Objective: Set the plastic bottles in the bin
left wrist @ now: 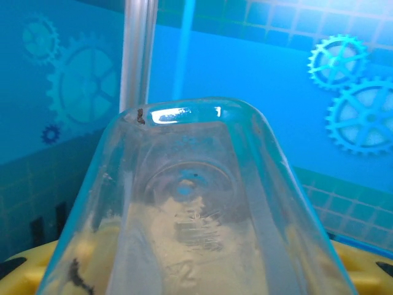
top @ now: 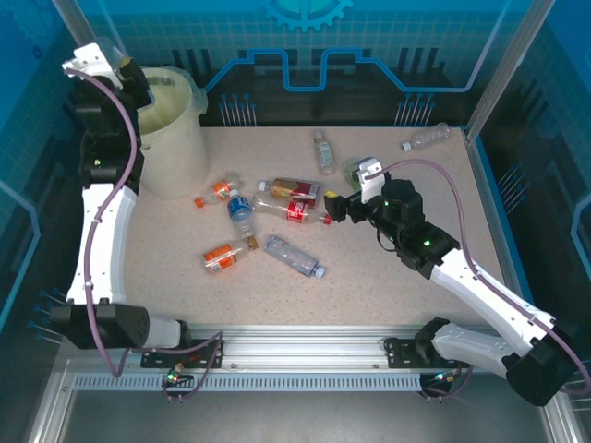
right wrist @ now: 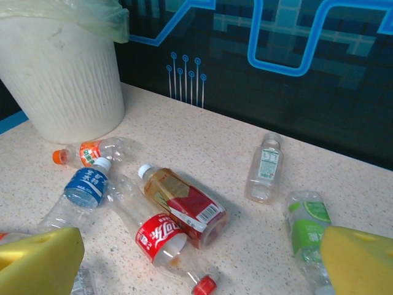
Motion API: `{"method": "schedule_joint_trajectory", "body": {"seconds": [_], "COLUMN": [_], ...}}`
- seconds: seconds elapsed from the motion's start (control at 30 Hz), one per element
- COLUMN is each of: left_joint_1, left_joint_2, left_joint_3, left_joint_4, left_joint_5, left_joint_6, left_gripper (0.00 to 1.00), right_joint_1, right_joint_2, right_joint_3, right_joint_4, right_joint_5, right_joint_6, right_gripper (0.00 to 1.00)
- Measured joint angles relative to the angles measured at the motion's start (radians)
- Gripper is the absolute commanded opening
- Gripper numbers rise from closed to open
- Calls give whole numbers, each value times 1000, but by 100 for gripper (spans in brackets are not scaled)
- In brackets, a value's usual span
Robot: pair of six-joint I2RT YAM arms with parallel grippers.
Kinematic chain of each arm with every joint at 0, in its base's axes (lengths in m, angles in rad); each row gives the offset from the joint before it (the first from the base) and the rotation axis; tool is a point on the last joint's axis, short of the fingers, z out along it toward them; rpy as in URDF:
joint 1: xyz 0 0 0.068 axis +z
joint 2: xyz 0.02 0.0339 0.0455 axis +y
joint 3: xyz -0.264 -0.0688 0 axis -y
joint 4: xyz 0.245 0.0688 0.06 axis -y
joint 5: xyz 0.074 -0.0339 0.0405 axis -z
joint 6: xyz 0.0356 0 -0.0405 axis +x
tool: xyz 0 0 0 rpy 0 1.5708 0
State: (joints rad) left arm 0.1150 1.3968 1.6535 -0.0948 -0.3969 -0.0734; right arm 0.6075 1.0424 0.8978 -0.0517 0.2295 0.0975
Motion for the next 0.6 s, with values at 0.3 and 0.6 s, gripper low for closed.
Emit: {"method": "schedule_joint_trajectory", "body": {"seconds": [0.3, 0.6], "left_joint_1": [105, 167], "left_joint_2": [197, 353], "left_joint_3": [122, 252], "left_joint_4": [-13, -54], "left_joint_5": [49, 115], "left_joint_6": [22, 52], "left_gripper": [53, 54], "right_joint_1": [-8, -31], "right_joint_2": [-122, -195], "right_joint_3": [-89, -127], "right_joint_4": [32, 41], "right_joint_5": [46, 78], "right_joint_6": [0, 12], "right_gripper": [100, 100]}}
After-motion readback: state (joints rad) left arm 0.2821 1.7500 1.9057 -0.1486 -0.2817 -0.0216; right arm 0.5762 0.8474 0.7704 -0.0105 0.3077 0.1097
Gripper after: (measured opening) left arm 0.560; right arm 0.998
